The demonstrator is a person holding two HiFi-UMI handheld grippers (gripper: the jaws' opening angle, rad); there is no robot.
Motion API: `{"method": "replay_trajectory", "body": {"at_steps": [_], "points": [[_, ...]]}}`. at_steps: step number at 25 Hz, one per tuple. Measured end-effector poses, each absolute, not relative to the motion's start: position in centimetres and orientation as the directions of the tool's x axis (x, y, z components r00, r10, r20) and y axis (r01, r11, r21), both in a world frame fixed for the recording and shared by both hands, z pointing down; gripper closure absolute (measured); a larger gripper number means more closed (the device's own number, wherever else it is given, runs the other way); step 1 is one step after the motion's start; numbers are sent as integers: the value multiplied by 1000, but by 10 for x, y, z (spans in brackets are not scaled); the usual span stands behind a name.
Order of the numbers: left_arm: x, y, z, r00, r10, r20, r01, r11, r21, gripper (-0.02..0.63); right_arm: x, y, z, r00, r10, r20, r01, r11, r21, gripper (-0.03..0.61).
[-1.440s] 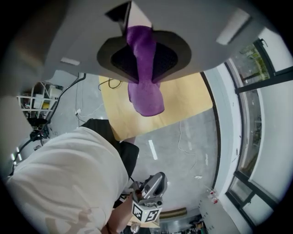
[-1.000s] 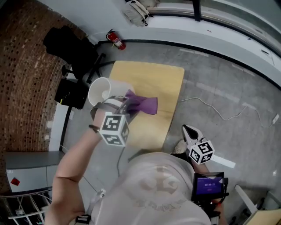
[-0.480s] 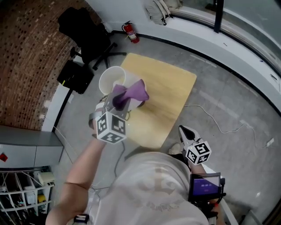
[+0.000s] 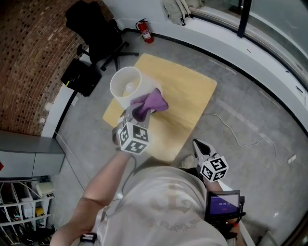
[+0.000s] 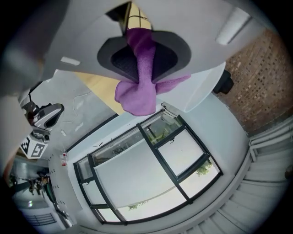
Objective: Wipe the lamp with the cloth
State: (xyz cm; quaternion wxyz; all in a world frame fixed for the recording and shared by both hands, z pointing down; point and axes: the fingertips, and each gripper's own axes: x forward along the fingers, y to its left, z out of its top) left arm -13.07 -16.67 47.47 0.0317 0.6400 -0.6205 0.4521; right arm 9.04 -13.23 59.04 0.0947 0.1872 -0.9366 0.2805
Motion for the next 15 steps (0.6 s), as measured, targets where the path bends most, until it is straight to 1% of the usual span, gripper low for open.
{"method": "replay_trajectory", "body": {"at_steps": [6,10,12,15], "points": [[-121,-153,534,-126,-721,681,-847,-279,-452,538,88,-127,588,-913,-287,290,-398,778,-486,565],[-117,-139,555,-91,-694,715,-875,-287,-391,538,88,-123,589,-915,-273,295,-390,786,-480,565],[-117,-132,547,-80,-716,694,-881,-274,-385,538,86,-122,589,-917,-265,298,-383,791,-477,565],[-118,-123,512,-69,-786,615,-891,-229,-393,538,83,-120,587,-921,-251,297,-371,799,-473,565]]}}
